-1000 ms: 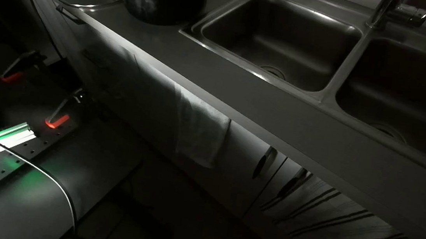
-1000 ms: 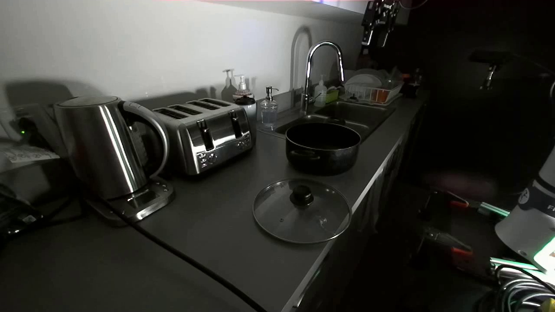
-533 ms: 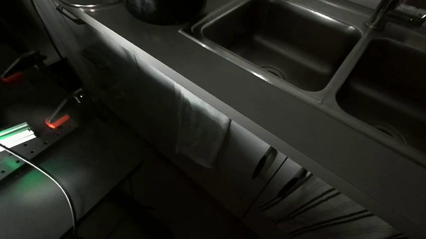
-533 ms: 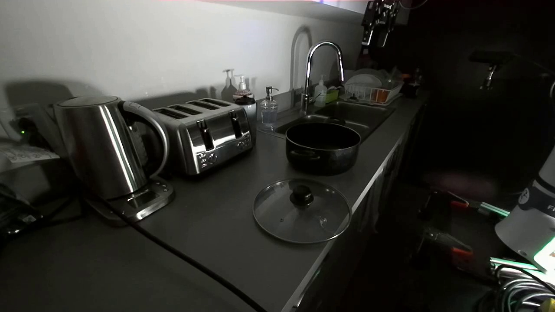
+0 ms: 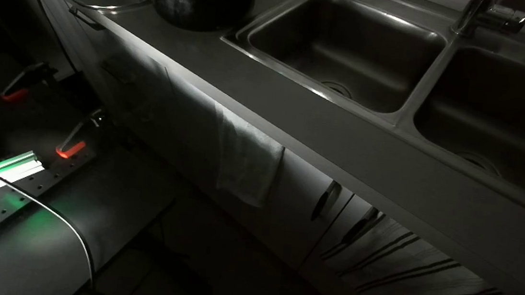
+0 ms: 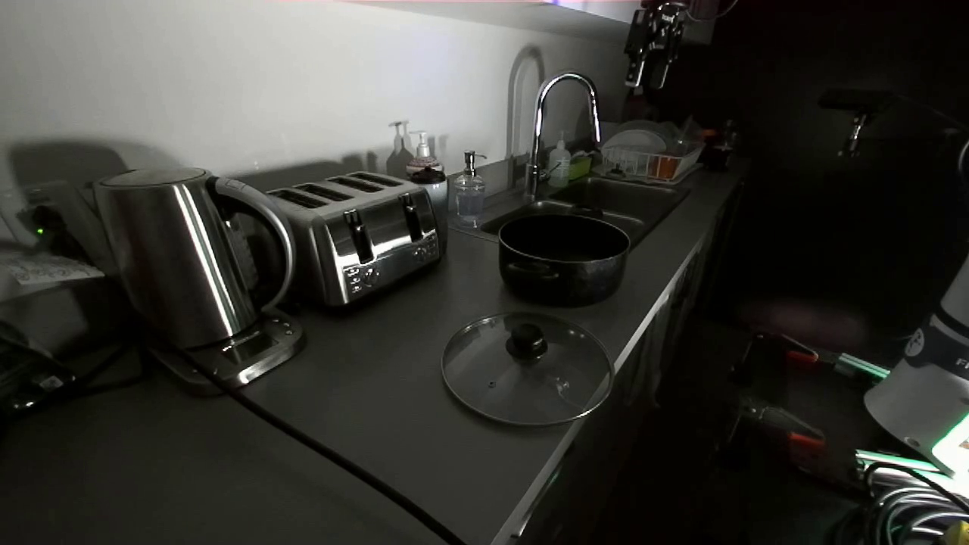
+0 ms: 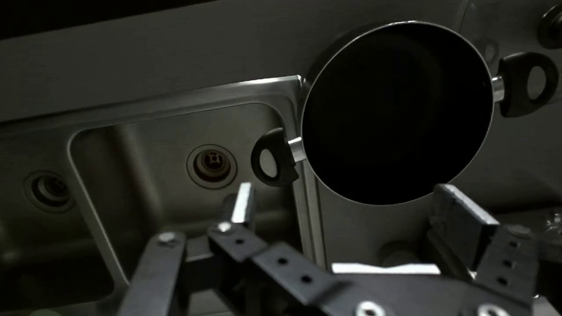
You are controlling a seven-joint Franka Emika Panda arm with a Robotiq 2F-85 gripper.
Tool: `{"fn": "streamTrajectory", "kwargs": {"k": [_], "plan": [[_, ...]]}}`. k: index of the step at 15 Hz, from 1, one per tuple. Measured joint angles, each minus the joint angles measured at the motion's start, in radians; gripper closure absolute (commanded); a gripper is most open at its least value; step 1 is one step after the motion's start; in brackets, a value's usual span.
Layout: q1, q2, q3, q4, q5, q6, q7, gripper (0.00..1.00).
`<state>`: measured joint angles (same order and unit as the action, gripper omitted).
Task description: Put the lid on the pot
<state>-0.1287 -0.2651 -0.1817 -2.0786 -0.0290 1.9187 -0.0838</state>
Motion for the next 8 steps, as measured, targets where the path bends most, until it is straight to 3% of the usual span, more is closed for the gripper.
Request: {"fn": "streamTrajectory", "kwargs": {"k": [8], "plan": [[0.102,0.102,0.133,-0.001,-0.061,-0.003,-0.109,0.00]]}}
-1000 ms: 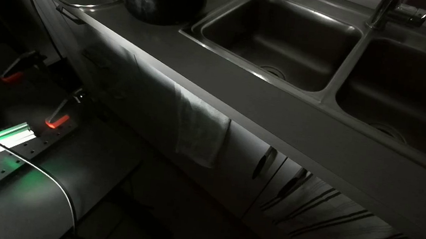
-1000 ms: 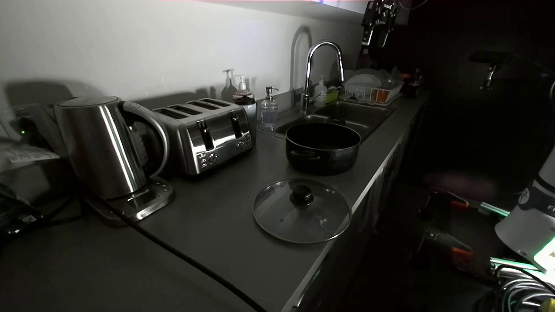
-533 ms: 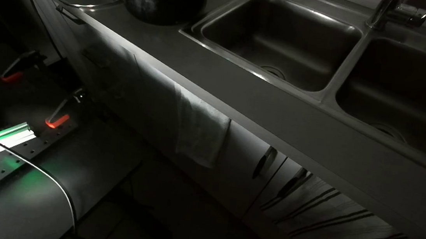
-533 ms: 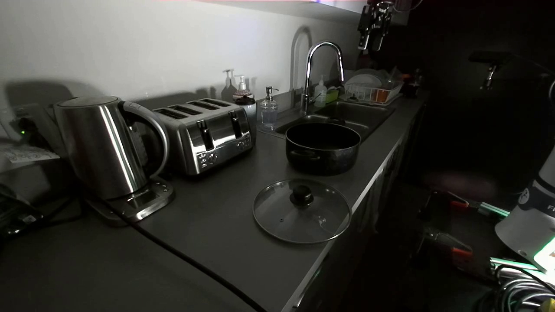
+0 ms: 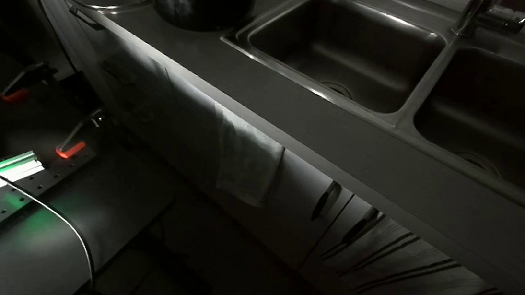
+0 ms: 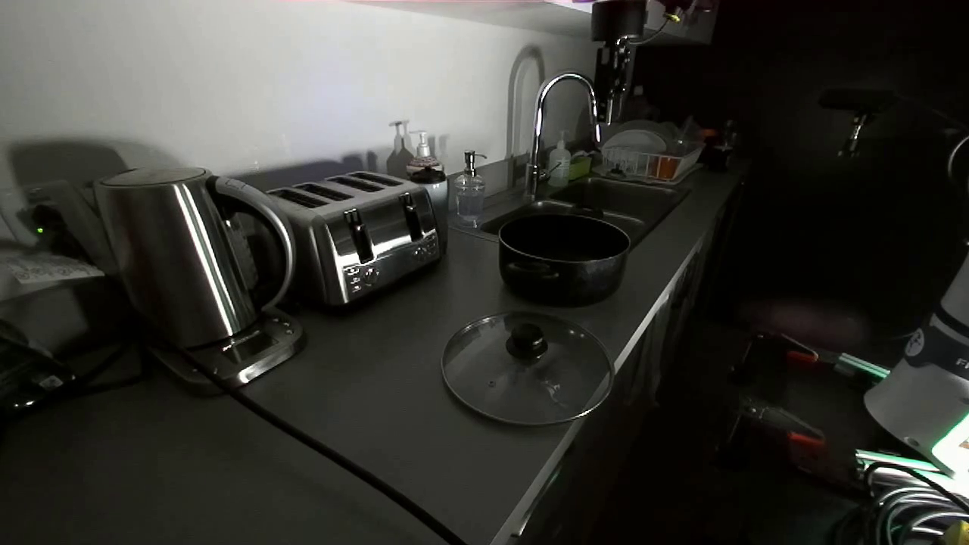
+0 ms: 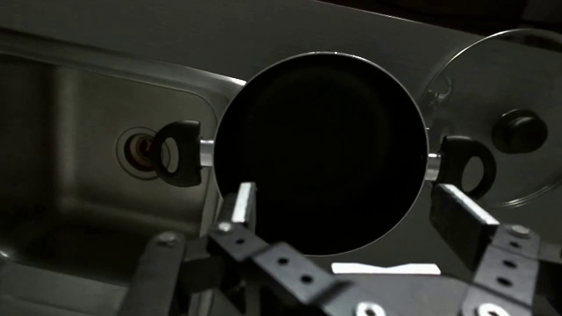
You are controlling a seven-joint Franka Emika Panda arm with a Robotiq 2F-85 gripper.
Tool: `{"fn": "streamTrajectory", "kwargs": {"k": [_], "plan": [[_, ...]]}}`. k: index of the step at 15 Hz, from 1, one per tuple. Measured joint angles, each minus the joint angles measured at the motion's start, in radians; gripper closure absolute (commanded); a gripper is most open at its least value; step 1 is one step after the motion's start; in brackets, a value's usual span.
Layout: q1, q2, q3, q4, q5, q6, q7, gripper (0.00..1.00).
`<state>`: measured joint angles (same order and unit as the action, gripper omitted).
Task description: Put the lid on the pot
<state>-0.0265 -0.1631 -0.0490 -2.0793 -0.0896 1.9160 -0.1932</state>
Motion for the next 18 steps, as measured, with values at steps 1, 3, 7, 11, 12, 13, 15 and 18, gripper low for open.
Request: {"fn": "streamTrajectory", "kwargs": {"k": [1,3,7,11,12,13,15,18], "plan": [[0.014,0.013,0.016,0.000,-0.012,0.000,-0.014,0.00],[0.043,0.039,0.048,0.001,-0.037,-0.001,-0.045,0.00],[0.098,0.099,0.112,0.007,-0.101,-0.001,-0.093,0.00],[0.149,0.162,0.171,0.022,-0.162,-0.005,-0.151,0.00],[0.160,0.178,0.184,0.029,-0.175,-0.009,-0.171,0.00],[0.170,0.194,0.194,0.038,-0.188,-0.012,-0.194,0.00],[0.187,0.225,0.212,0.056,-0.215,-0.017,-0.246,0.00],[0.204,0.268,0.235,0.078,-0.258,-0.017,-0.339,0.00]]}}
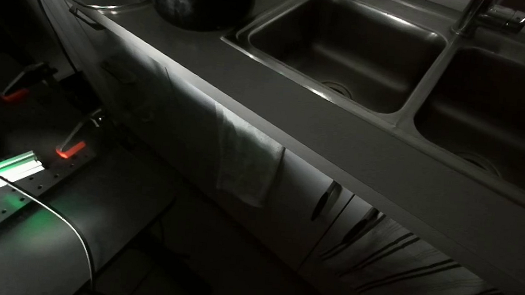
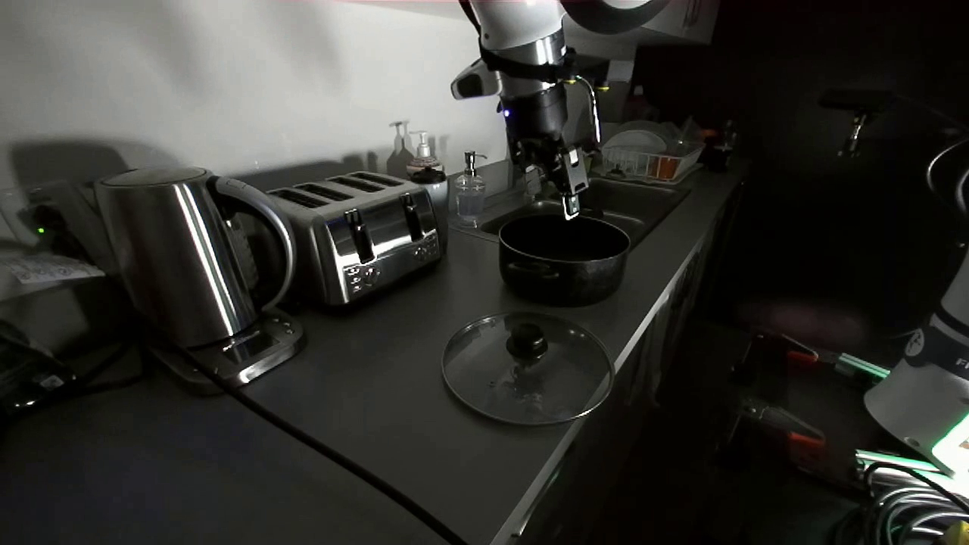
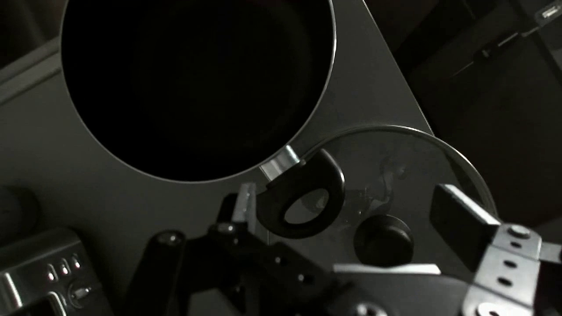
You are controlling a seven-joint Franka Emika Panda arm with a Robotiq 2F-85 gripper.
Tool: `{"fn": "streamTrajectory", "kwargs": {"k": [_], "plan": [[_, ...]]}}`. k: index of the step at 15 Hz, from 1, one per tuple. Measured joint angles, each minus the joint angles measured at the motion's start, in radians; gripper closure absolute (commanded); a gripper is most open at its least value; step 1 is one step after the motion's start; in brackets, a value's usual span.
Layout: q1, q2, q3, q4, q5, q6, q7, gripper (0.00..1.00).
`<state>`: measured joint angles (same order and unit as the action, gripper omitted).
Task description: Put the lid on the pot
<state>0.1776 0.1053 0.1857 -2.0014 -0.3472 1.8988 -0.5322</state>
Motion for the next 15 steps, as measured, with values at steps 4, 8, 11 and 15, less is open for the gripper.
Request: {"fn": "streamTrajectory", "kwargs": {"k": [4,8,11,15], "plan": [[0.017,0.061,0.021,0.018,-0.062,0.000,-0.127,0.00],[0.031,0.111,0.040,0.019,-0.120,0.006,-0.260,0.00],[0.030,0.123,0.043,0.007,-0.150,0.034,-0.388,0.00],[0.018,0.132,0.043,-0.014,-0.153,0.100,-0.572,0.00]]}}
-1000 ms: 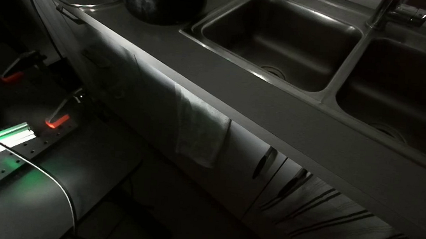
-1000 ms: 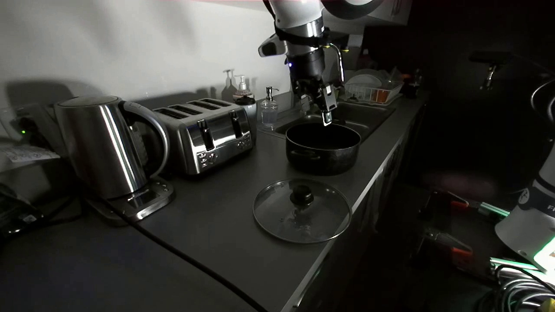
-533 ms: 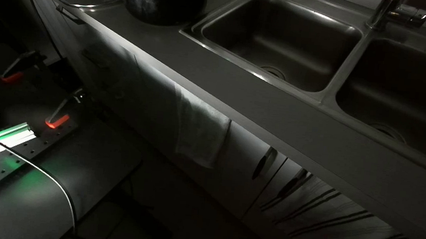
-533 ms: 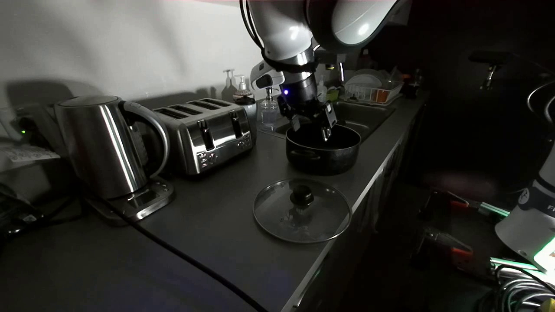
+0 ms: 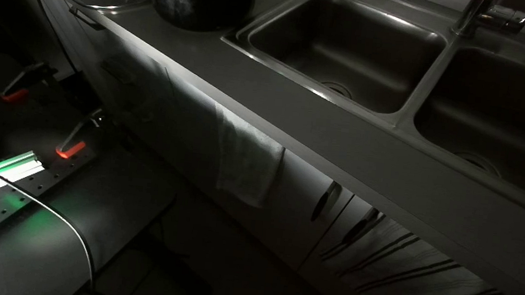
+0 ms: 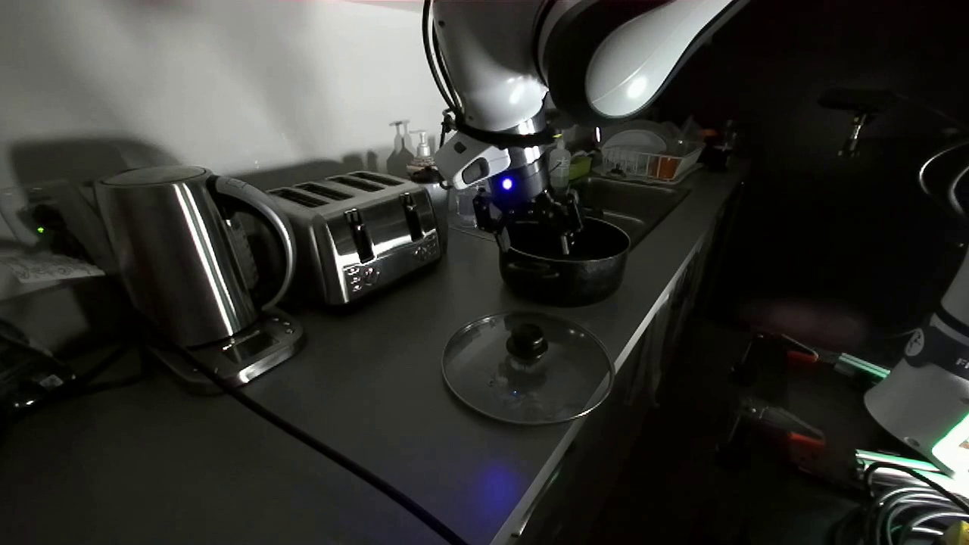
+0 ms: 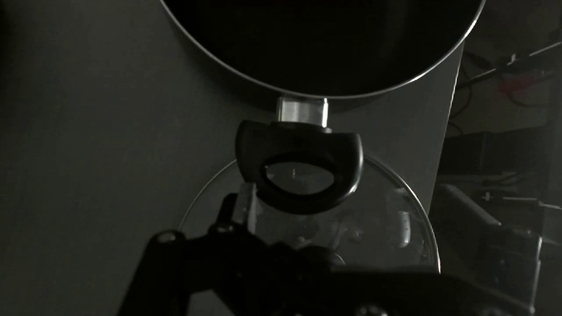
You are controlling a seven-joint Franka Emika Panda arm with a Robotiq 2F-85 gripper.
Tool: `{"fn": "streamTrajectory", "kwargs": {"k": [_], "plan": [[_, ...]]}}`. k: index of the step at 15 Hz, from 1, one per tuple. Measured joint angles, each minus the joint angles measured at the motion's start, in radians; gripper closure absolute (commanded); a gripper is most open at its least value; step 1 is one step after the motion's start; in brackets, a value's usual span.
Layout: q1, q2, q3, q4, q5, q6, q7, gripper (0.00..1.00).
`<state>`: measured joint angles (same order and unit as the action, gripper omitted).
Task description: Put the lid on the pot
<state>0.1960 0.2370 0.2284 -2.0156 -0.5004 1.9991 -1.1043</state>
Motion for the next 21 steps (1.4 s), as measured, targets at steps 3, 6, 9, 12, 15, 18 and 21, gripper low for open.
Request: {"fn": "streamTrajectory", "kwargs": {"k": [3,6,9,12,15,18,21], "plan": [[-0.002,0.007,0.000,-0.018,0.004,0.039,-0.073,0.00],[-0.002,0.009,0.000,-0.042,0.023,0.086,-0.114,0.00],[-0.001,0.010,0.003,-0.065,0.066,0.121,-0.140,0.00],[0.001,0.012,0.012,-0.086,0.099,0.144,-0.154,0.00],[0.005,0.016,0.023,-0.108,0.115,0.164,-0.155,0.00],[0.008,0.026,0.029,-0.124,0.118,0.176,-0.155,0.00],[0.008,0.036,0.031,-0.137,0.118,0.180,-0.156,0.00]]}}
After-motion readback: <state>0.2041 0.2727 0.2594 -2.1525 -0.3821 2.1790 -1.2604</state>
